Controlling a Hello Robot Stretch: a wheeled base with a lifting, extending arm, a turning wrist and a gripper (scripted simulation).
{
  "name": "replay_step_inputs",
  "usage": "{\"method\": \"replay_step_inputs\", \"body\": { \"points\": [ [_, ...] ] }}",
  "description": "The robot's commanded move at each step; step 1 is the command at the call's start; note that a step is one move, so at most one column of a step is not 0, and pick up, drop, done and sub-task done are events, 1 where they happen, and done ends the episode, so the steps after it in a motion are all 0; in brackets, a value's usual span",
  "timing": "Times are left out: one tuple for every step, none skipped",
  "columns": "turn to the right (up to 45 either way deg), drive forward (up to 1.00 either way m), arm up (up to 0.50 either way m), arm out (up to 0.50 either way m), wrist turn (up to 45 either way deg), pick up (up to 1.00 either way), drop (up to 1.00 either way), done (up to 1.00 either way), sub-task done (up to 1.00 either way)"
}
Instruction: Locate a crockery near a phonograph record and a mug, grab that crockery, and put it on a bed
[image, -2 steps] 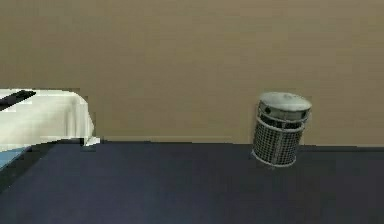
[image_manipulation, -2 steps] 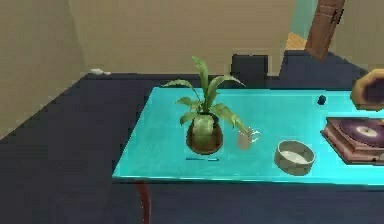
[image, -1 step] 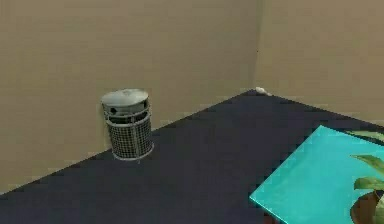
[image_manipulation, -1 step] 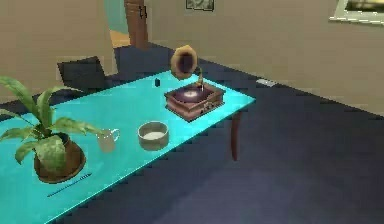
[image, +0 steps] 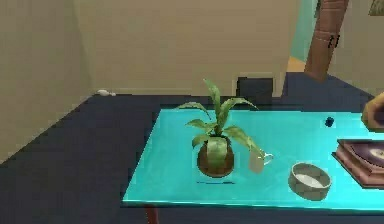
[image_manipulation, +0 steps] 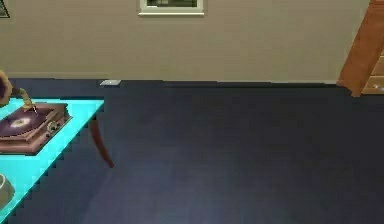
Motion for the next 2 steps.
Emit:
{"method": "replay_step_inputs", "body": {
  "points": [
    [45.0, 0.0, 0.0, 0.0, 0.0, 0.0, 0.0, 0.0, 0.0],
    [45.0, 0.0, 0.0, 0.0, 0.0, 0.0, 0.0, 0.0, 0.0]
  ]
}}
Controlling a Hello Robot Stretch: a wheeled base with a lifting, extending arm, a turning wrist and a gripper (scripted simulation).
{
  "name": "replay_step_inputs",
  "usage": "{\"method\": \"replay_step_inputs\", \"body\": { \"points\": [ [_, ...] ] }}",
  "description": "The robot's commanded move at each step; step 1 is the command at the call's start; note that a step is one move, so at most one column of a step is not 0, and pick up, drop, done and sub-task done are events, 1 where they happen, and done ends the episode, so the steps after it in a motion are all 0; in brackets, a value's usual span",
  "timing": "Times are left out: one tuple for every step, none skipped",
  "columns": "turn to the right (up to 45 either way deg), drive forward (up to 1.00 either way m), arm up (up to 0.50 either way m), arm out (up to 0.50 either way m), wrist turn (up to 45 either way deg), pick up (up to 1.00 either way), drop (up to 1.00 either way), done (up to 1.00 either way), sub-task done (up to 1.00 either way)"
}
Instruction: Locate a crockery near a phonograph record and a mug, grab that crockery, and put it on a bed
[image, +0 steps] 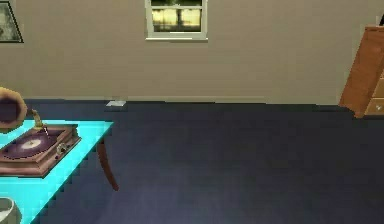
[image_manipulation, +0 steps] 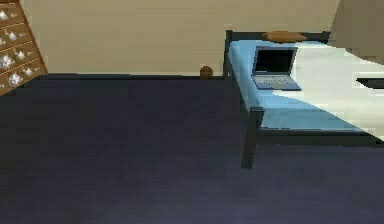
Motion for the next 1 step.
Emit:
{"method": "replay_step_inputs", "body": {
  "points": [
    [0.0, 0.15, 0.0, 0.0, 0.0, 0.0, 0.0, 0.0, 0.0]
  ]
}}
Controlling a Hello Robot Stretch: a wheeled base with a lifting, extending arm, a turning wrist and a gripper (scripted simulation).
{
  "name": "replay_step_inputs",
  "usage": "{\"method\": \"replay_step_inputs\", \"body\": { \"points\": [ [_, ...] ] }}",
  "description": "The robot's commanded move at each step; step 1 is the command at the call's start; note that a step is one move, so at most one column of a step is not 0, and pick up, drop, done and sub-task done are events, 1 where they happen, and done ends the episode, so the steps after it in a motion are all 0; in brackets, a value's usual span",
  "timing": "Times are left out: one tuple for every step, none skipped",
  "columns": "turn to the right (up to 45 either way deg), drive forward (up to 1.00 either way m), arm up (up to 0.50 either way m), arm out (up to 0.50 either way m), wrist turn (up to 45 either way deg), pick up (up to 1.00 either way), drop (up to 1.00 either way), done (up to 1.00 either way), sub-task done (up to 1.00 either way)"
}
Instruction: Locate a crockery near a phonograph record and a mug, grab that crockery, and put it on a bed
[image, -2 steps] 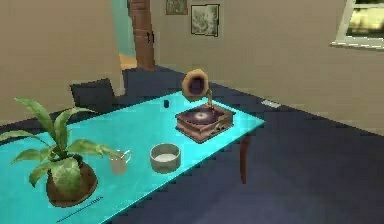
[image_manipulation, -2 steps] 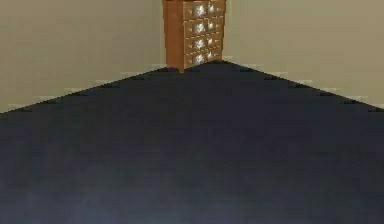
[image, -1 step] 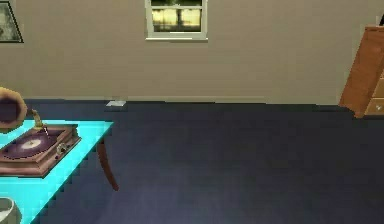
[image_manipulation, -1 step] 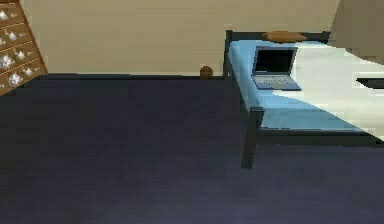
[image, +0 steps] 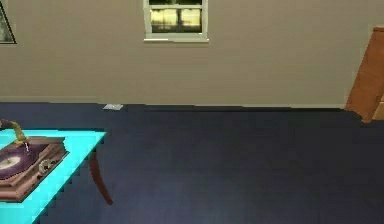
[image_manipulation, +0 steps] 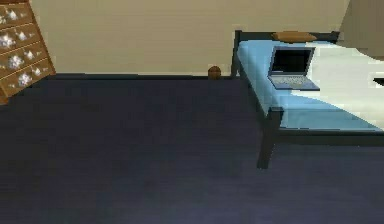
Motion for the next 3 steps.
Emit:
{"method": "replay_step_inputs", "body": {
  "points": [
    [-45.0, 0.0, 0.0, 0.0, 0.0, 0.0, 0.0, 0.0, 0.0],
    [-45.0, 0.0, 0.0, 0.0, 0.0, 0.0, 0.0, 0.0, 0.0],
    [-45.0, 0.0, 0.0, 0.0, 0.0, 0.0, 0.0, 0.0, 0.0]
  ]
}}
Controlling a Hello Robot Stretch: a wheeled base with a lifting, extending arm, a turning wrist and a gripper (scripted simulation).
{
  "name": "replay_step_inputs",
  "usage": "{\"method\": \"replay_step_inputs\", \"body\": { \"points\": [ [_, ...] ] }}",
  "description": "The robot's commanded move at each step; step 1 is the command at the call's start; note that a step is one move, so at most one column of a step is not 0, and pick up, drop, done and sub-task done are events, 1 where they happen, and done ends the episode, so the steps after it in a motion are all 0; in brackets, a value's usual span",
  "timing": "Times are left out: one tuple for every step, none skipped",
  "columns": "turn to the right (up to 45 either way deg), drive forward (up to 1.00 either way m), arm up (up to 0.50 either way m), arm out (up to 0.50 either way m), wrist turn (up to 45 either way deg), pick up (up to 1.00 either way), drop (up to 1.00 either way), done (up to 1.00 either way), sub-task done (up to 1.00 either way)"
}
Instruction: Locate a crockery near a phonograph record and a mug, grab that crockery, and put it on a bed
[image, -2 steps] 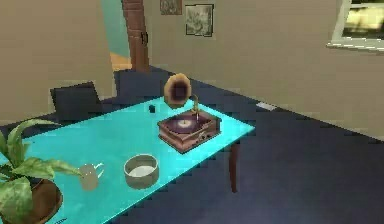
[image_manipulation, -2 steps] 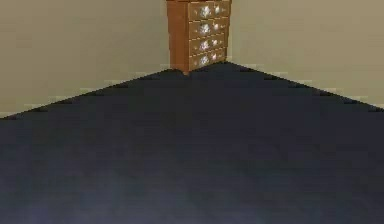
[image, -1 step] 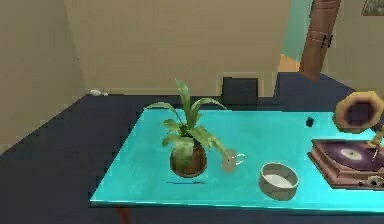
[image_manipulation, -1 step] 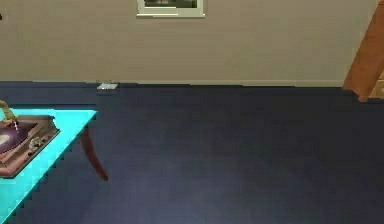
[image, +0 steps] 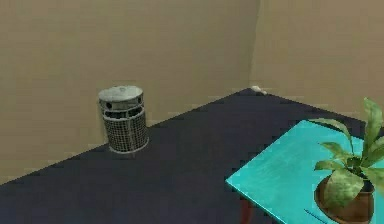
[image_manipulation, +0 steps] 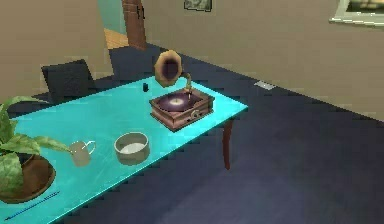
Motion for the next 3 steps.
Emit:
{"method": "replay_step_inputs", "body": {
  "points": [
    [-15.0, 0.0, 0.0, 0.0, 0.0, 0.0, 0.0, 0.0, 0.0],
    [0.0, 0.0, 0.5, 0.0, 0.0, 0.0, 0.0, 0.0, 0.0],
    [0.0, 0.0, 0.26, 0.0, 0.0, 0.0, 0.0, 0.0, 0.0]
  ]
}}
